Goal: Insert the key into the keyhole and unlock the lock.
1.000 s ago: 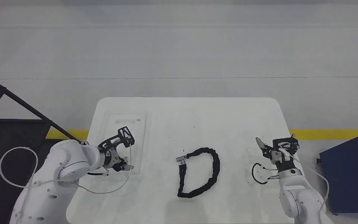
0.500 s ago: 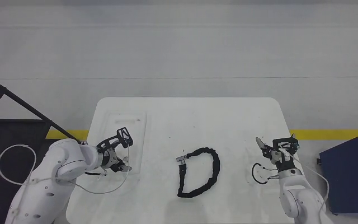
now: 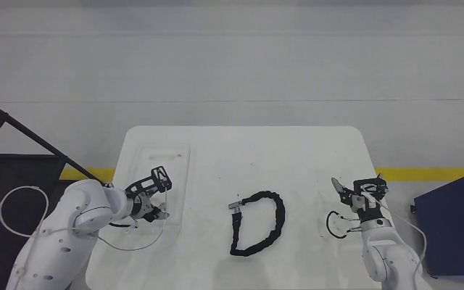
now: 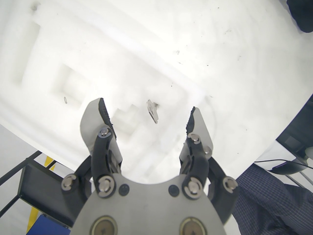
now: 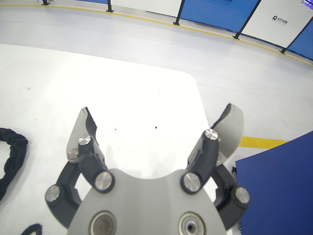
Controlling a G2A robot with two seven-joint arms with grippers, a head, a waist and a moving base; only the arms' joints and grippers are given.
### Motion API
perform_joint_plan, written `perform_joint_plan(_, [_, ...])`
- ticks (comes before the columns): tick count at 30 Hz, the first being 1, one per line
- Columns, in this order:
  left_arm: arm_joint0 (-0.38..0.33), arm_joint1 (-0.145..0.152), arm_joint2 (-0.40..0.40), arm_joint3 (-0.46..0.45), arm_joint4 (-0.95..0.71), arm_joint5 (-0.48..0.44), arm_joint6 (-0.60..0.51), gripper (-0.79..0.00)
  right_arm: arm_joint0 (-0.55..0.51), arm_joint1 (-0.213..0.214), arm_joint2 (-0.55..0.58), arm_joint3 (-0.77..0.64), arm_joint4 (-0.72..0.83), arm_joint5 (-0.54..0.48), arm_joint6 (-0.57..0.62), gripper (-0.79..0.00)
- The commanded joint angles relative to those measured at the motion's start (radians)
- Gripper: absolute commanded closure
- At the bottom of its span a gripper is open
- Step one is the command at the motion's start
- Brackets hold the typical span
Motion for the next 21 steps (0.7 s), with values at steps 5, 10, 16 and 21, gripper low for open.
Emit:
perform_joint_plan(5, [-0.001,0.005,0.002,0.005,-0.009,0.003,0.002,-0.292,0.000,0.000,0.000,0.000,0.000,0.000,0.000,-0.785])
perform_joint_plan(10, [-0.006,0.009,0.008,0.006,-0.007,0.004,-0.002,-0.296,0.000,0.000,0.000,0.000,0.000,0.000,0.000,-0.785])
perform_joint_plan(16, [-0.010,0.012,0.025,0.010,-0.009,0.006,-0.002,-0.317,0.000,0.000,0.000,0.000,0.000,0.000,0.000,-0.785])
perform_joint_plan(21, [-0.014,0.014,0.043,0.012,-0.011,0.013,-0.008,-0.292,0.000,0.000,0.000,0.000,0.000,0.000,0.000,-0.785])
